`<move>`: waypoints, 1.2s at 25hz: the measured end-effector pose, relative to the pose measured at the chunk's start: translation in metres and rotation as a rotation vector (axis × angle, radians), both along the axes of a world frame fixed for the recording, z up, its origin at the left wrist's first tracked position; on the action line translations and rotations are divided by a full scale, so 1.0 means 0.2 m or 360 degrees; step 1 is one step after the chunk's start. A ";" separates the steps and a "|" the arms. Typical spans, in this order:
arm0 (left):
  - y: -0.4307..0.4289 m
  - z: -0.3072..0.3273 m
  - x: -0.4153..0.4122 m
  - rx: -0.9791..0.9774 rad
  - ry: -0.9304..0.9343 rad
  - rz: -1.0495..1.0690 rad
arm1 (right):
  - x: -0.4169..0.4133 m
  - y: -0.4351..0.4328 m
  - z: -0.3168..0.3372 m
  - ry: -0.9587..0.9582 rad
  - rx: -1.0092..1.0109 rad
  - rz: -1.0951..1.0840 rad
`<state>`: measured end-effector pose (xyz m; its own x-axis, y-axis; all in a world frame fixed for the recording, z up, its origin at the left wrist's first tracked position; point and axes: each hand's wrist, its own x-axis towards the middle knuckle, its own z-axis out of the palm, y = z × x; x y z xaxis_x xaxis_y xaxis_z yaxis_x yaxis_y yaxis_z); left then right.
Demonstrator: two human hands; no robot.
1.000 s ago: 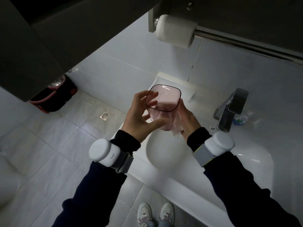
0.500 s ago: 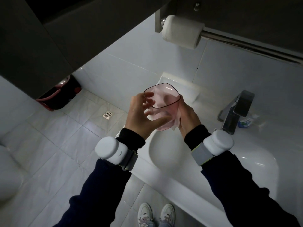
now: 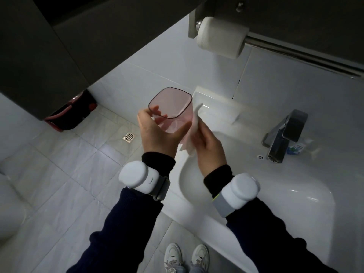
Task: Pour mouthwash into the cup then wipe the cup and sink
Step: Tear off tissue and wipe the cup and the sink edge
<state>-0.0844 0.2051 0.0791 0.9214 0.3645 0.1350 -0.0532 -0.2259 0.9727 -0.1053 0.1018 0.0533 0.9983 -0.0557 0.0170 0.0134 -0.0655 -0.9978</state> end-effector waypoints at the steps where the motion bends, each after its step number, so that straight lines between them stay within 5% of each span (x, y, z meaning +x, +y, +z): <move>1: 0.00 0.00 0.00 -0.0016 -0.0011 0.0006 | 0.00 0.02 -0.03 0.0054 -0.0030 -0.0023; 11: 0.02 0.06 -0.01 -0.0244 0.0051 -0.0249 | 0.15 -0.04 0.03 0.0508 0.0631 -0.0218; 17: 0.00 0.06 0.03 -0.0022 0.0007 -0.0241 | 0.14 -0.03 0.01 0.0663 0.0726 -0.0201; 27: 0.03 0.02 0.12 -0.0039 0.0002 -0.0138 | 0.14 -0.06 -0.11 0.0584 0.0173 -0.0007; 30: 0.04 -0.01 0.14 -0.0099 0.0027 -0.0086 | 0.13 -0.05 -0.25 0.0520 -0.0220 -0.0001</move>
<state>-0.0555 0.2140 0.0779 0.9420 0.3211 0.0981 -0.0473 -0.1624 0.9856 -0.0789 0.0924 0.0041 0.9522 -0.0761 -0.2959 -0.3053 -0.2002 -0.9310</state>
